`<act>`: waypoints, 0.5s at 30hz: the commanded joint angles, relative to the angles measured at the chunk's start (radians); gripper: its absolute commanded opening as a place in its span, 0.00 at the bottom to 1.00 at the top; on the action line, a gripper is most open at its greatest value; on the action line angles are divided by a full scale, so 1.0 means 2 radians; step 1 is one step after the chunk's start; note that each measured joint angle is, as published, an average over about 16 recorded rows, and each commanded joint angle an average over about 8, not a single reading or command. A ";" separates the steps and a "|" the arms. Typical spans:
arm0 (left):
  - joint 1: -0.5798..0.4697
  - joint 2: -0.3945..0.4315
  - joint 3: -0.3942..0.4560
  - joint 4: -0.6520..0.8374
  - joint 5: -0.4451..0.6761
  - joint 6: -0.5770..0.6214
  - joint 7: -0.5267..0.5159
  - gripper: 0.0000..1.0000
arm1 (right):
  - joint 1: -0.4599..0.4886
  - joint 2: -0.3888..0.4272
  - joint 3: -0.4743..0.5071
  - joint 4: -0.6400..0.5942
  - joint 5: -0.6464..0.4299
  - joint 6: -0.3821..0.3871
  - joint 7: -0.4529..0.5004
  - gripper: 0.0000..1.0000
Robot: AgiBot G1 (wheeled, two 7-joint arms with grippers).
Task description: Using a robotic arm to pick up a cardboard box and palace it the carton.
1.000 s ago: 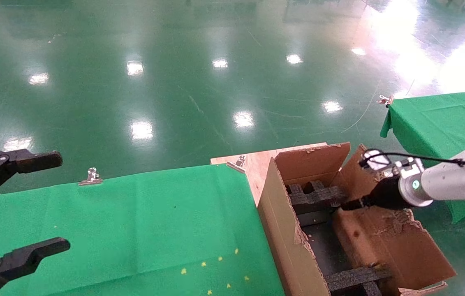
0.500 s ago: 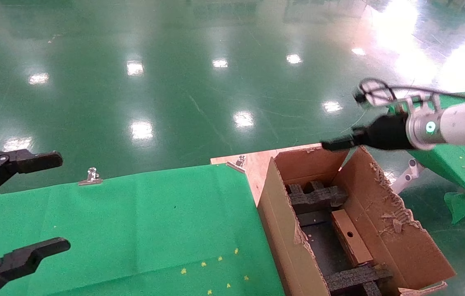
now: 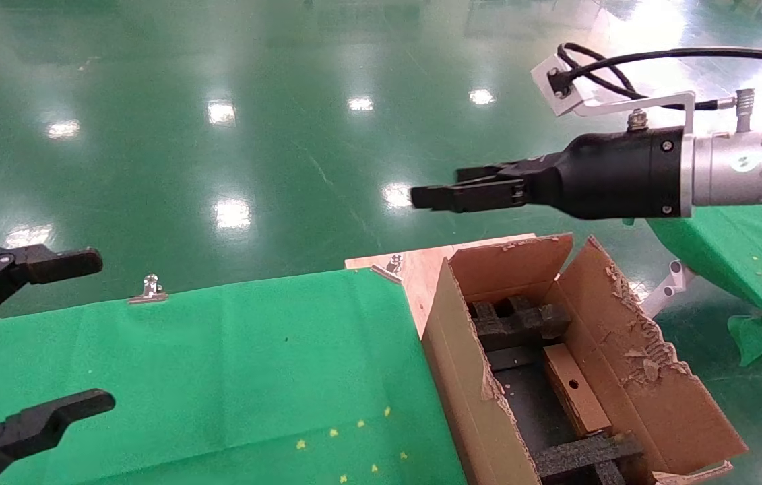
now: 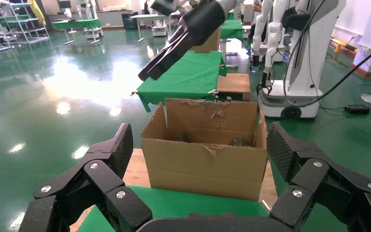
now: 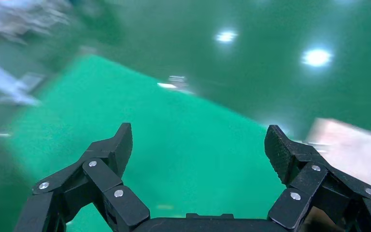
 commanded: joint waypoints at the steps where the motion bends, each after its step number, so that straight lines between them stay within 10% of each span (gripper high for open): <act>1: 0.000 0.000 0.000 0.000 0.000 0.000 0.000 1.00 | -0.004 0.001 0.011 -0.003 0.031 -0.027 -0.011 1.00; 15: 0.000 0.000 0.000 0.000 0.000 0.000 0.000 1.00 | -0.034 -0.004 0.048 0.001 0.025 -0.038 -0.025 1.00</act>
